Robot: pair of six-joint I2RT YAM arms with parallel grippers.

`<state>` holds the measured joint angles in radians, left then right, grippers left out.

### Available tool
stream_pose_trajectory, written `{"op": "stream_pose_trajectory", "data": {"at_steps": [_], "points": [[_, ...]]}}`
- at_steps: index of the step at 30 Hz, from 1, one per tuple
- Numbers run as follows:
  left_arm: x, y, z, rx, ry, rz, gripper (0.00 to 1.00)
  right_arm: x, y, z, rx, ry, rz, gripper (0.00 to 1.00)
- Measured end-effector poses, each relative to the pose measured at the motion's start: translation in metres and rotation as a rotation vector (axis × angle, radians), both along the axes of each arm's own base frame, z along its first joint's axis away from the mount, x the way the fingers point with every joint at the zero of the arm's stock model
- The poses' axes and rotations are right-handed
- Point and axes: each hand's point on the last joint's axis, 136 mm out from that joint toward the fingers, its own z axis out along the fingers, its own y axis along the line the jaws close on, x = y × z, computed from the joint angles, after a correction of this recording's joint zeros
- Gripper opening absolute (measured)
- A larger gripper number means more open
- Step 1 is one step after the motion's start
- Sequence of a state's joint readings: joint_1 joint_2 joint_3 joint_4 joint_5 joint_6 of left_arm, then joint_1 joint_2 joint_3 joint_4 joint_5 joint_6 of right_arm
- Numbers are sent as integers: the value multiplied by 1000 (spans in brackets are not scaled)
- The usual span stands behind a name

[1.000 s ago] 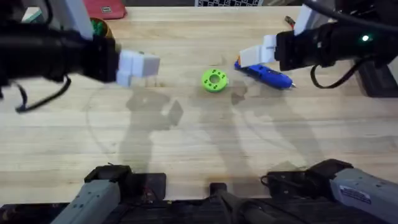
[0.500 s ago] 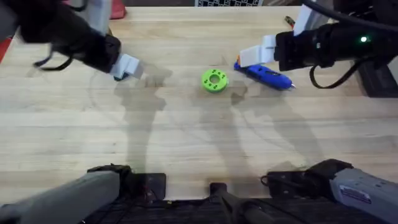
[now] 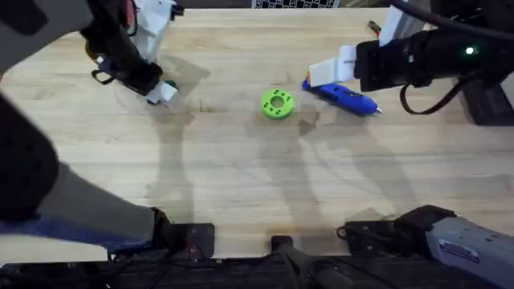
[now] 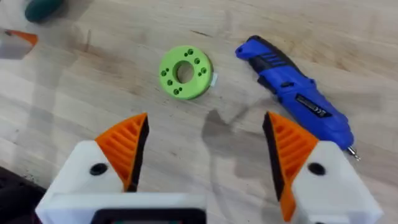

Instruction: Pick up the gripper from the table and insert it into the empty holder that is missing its gripper. Then pick up a screw, insert it into the mounting hole, and use the screwdriver to tighten it. Finally, clean up the table by picking up the vegetable and placing it into the bucket.

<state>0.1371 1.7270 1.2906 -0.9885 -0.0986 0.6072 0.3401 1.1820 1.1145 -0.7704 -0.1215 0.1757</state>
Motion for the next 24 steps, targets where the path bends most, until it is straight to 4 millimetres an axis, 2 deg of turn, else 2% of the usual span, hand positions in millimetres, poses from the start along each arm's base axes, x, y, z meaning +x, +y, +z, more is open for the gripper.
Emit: {"op": "stream_pose_trajectory", "data": {"at_steps": [5, 10, 15, 18, 21, 22, 23, 24], "points": [[23, 3, -24, 9, 1, -50, 986, 0, 0, 0, 0, 0, 0, 994], [34, 4, -42, 12, 7, -79, 985, 0, 0, 0, 2, 1, -3, 994], [38, 2, -45, 1, 7, -100, 977, 0, 0, 0, 6, 4, -9, 994], [41, 1, -46, -9, 0, -105, 834, 0, 0, 0, 6, 4, -10, 994], [42, 0, -48, -13, -1, -108, 575, 0, 0, 0, 10, 6, -15, 994], [42, 0, -49, -15, 1, -109, 170, 0, 0, 0, 12, 8, -19, 993], [43, 0, -49, -16, -1, -110, 80, 0, 0, 0, 13, 9, -21, 994], [43, 0, -48, -17, -1, -112, 34, 0, 0, 0, 14, 9, -21, 994]]}}
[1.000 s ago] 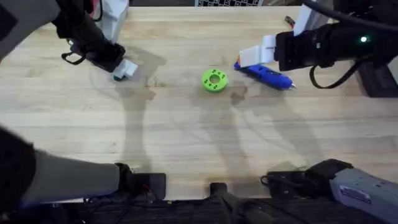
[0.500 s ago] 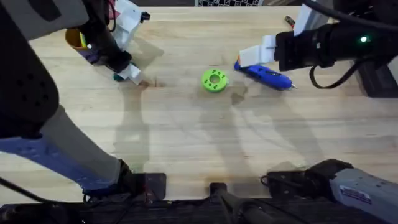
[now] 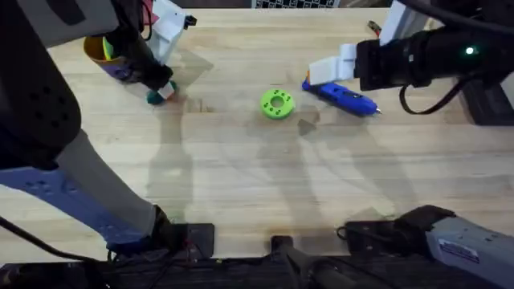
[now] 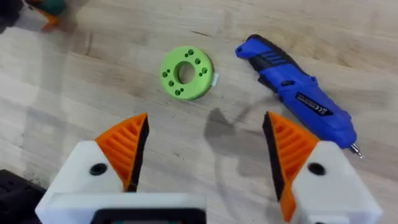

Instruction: Pick up the gripper from the table and insert it into the empty holder that is missing its gripper. Then pick up a screw, insert it into the mounting hole, and use the screwdriver to tighten it. Finally, clean up the table by picking up the vegetable and placing it into the bucket.

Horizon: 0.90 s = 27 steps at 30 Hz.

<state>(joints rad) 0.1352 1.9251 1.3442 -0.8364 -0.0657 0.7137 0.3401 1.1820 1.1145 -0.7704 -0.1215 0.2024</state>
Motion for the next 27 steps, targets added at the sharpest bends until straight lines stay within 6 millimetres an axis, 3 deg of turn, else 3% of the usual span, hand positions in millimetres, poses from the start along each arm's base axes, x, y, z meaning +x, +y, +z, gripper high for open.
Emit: {"op": "stream_pose_trajectory", "data": {"at_steps": [15, 19, 27], "points": [[-1, -3, 9, -36, 51, 88, 27, 0, 0, 0, 4, 2, -6, 994], [20, -1, 44, -43, 8, 139, 27, 0, 0, 0, 4, 2, -6, 993], [77, 12, 163, -52, -279, 245, 27, 1, 0, 1, 5, -2, -6, 994]]}}
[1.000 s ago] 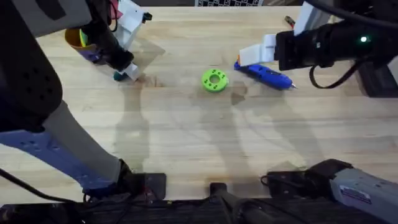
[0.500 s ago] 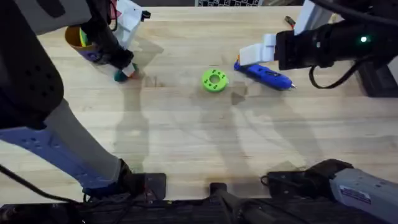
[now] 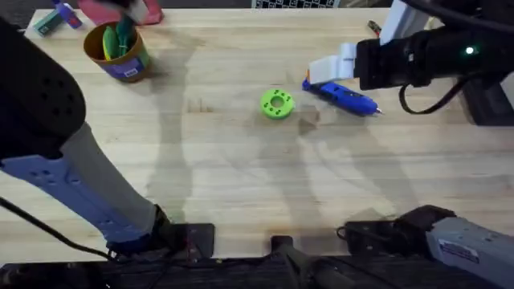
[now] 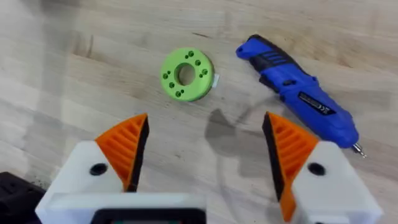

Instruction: Pick up the gripper from the table and insert it into the empty holder that is missing its gripper. Then pick up a screw, insert it into the mounting hole, and use the screwdriver to tighten it. Finally, clean up the table by picking up the vegetable and placing it into the bucket.

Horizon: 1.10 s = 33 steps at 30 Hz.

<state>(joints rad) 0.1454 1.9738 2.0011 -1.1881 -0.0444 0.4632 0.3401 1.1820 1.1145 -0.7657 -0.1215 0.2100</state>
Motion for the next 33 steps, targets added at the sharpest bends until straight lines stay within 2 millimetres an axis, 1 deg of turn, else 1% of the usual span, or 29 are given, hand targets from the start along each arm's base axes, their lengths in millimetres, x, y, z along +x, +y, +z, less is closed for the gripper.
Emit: {"op": "stream_pose_trajectory", "data": {"at_steps": [1, 2, 4, 6, 9, 11, 13, 15, 18, 21, 25, 33], "points": [[5, 4, 15, 0, -43, 21, 27, 1, 0, 0, 1, -3, 0, 994], [7, 9, 25, 0, -72, 41, 27, 1, 0, 1, 1, -4, 0, 994], [8, 21, 39, -1, -112, 82, 27, 1, 0, 1, 2, -5, 0, 994], [5, 37, 42, -6, -122, 132, 27, 1, 0, 1, 2, -5, 0, 994], [-2, 66, 38, -14, -117, 215, 27, 1, 0, 1, 2, -5, 0, 994], [-6, 84, 31, -24, -106, 270, 27, 1, 0, 1, 2, -5, 0, 994], [-9, 101, 20, -40, -87, 320, 27, 1, 0, 1, 2, -5, 0, 994], [-9, 112, 7, -55, -66, 352, 27, 1, 0, 1, 2, -5, 0, 994], [-6, 119, -14, -75, -35, 378, 27, 1, 0, 1, 2, -5, 0, 994], [6, 122, -28, -86, -42, 395, 27, 1, 0, 1, 2, -5, 0, 994], [19, 125, -34, -99, -79, 424, 27, 1, 0, 1, 2, -5, 0, 994], [24, 127, -43, -110, -81, 452, 27, 1, 0, 1, 2, -5, 0, 993]]}}
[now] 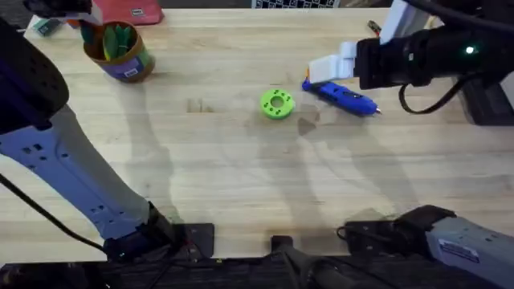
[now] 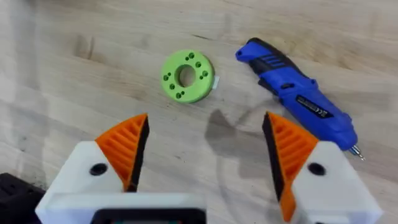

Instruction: Pick up the gripper from the table and insert it into the empty holder that is missing its gripper. Then pick up a screw, insert it into the mounting hole, and use the screwdriver to tighten it. Finally, clean up the table by picking up the vegetable and placing it into the bucket.

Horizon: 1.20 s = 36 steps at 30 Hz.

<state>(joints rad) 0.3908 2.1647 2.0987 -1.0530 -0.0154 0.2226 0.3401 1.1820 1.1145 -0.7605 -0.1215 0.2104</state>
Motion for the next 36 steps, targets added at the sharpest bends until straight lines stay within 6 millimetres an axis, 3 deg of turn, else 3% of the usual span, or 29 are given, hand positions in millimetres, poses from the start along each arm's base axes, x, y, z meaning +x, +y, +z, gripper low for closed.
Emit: {"op": "stream_pose_trajectory", "data": {"at_steps": [5, 6, 11, 12, 21, 24, 30, 36], "points": [[0, 0, 0, -1, -1, 2, 37, 0, 0, 0, 0, 0, 0, 994], [0, 0, 0, -1, 0, 2, 117, 0, 0, 0, 0, 0, 0, 994], [-1, 0, 0, -4, 1, 7, 883, 0, 0, 0, 0, 0, 0, 994], [-1, 0, 0, -7, 2, 12, 958, 0, 0, 0, 0, 0, 0, 994], [-3, -1, 4, -8, -1, 13, 986, 0, 0, 0, 0, 0, 1, 993], [-12, -11, 24, -31, -21, -1, 986, 0, 0, 0, 0, 0, 0, 993], [-40, -38, 88, -76, -105, -41, 988, 0, 0, 0, 0, 0, 0, 994], [-71, -64, 115, -137, -105, -96, 988, 0, 0, 0, 0, 0, 0, 995]]}}
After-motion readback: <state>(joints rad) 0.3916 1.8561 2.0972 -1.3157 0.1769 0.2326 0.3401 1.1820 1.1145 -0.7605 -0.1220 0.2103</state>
